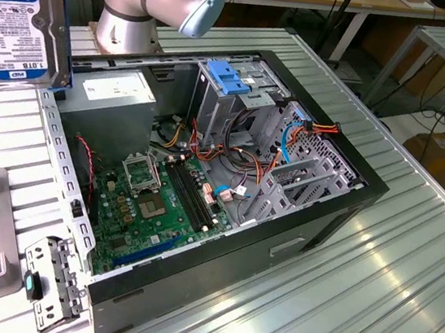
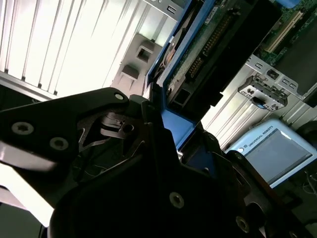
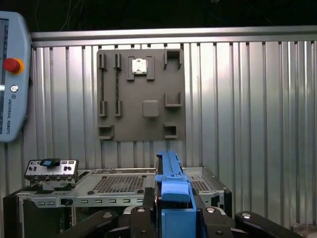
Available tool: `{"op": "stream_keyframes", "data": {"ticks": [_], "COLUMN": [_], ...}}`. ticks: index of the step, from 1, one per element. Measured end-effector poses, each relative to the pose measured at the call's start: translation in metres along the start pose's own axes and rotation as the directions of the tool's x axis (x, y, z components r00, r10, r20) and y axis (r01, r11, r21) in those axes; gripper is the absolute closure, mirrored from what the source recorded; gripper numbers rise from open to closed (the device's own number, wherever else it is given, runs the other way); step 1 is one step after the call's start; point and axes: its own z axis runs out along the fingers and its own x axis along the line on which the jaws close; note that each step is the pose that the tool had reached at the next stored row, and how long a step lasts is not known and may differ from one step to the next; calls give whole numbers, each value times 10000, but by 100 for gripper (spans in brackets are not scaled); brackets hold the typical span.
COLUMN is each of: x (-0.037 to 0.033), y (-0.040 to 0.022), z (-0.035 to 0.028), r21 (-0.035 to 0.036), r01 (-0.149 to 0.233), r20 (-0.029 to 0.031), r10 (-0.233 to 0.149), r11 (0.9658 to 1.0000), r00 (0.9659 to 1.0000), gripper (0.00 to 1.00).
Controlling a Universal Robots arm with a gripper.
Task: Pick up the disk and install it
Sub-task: 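Pick up the disk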
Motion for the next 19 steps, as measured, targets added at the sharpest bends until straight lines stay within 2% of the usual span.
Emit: {"op": "stream_keyframes", "data": {"ticks": [4,7,19], "x": [10,22,61], "y": [-93,-188,-447], "z": [1,1,3], "r21": [-2,-5,-16], "r01": [-1,-8,-33], "r20": [0,-1,-1], "r10": [1,8,33], "r11": [10000,10000,10000], "r00": [10000,10000,10000], "gripper": [63,63,63]}}
